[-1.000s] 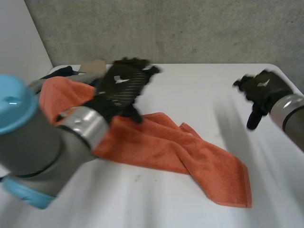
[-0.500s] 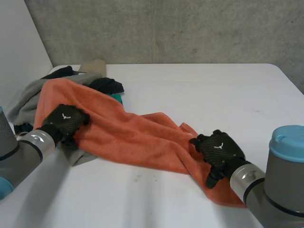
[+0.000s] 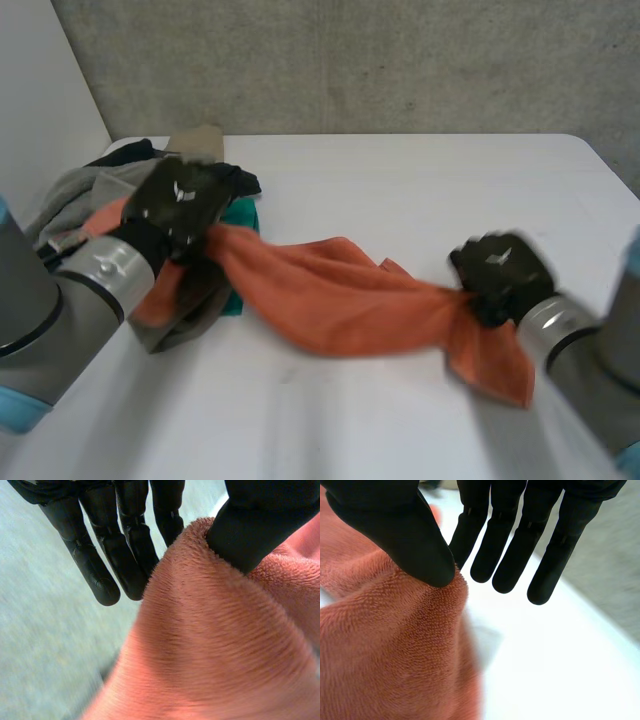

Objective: Fold the laundry.

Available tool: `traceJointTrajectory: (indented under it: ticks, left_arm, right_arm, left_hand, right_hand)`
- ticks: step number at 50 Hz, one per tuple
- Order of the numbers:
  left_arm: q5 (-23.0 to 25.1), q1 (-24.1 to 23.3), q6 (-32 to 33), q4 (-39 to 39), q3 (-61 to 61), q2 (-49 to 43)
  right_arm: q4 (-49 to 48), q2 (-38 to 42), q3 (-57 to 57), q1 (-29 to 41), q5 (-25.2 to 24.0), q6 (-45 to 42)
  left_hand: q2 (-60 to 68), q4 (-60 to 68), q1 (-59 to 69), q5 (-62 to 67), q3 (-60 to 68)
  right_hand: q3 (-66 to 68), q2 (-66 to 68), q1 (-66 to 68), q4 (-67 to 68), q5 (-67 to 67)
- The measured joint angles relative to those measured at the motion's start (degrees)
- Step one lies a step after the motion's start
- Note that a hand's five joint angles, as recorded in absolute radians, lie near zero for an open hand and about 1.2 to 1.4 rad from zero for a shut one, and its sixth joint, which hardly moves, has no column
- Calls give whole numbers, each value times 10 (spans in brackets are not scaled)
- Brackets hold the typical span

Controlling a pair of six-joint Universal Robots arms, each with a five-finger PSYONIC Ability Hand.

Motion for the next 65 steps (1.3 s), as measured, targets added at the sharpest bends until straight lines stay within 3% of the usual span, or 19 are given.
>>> traceJointTrajectory:
  ticks: [6,12,18,22,23,24,26,29,34,43,49,56,62,63,65]
  left_arm:
    - [-2,-50,-130,0,47,53]
    - [1,-82,-253,2,96,41]
    - [0,-118,-331,17,140,-55]
    - [0,-144,-365,25,169,-142]
    - [1,-151,-368,25,176,-169]
    - [0,-153,-368,25,178,-179]
    - [-1,-158,-364,24,181,-203]
    - [-3,-156,-346,21,178,-215]
    - [-6,-124,-299,11,157,-198]
    - [-16,-14,-129,-12,98,-157]
    - [-25,30,-37,-13,95,-211]
    - [-24,41,22,-8,142,-293]
    - [-26,49,61,10,216,-364]
    - [-30,58,73,17,234,-379]
    - [-39,71,88,27,252,-393]
  right_arm:
    - [23,-94,-30,-59,-7,-45]
    - [26,-136,-64,-85,-11,-52]
    - [20,-112,-67,-87,-13,-41]
    - [7,-50,-63,-83,-13,-32]
    - [1,-23,-62,-82,-12,-30]
    - [-2,-12,-62,-82,-12,-30]
    - [-10,19,-61,-82,-11,-28]
    - [-18,48,-60,-84,-10,-28]
    - [-22,60,-60,-86,-11,-29]
    - [-21,58,-57,-85,-12,-29]
    - [-24,63,-51,-81,-12,-33]
    - [-26,75,-49,-80,-11,-36]
    - [-26,78,-44,-81,-11,-37]
    - [-26,78,-42,-81,-11,-37]
    - [-26,78,-40,-81,-11,-37]
  left_hand:
    - [1,0,0,0,0]
    - [1,0,0,0,0]
    - [2,0,0,8,2]
    - [2,0,0,8,2]
    - [-179,-180,-204,-169,-177]
    - [-276,-277,-311,-266,-272]
    - [-468,-464,-472,-443,-459]
    - [-530,-536,-496,-509,-525]
    - [-532,-538,-496,-510,-526]
    - [-532,-538,-496,-510,-526]
    - [-532,-538,-496,-510,-526]
    - [-532,-538,-494,-510,-526]
    - [-456,-464,-407,-433,-458]
    - [-275,-287,-219,-281,-282]
    - [-163,-169,-126,-171,-172]
  right_hand:
    - [1,0,0,0,3]
    - [1,0,0,0,3]
    - [1,0,0,0,5]
    - [1,0,0,0,5]
    - [1,0,0,0,5]
    - [1,0,0,0,5]
    - [1,0,0,0,5]
    - [1,0,0,0,6]
    - [1,0,0,0,6]
    - [1,0,0,0,5]
    - [1,0,0,0,6]
    - [1,0,0,0,7]
    - [1,0,0,0,7]
    - [1,0,0,0,7]
    - [1,0,0,0,7]
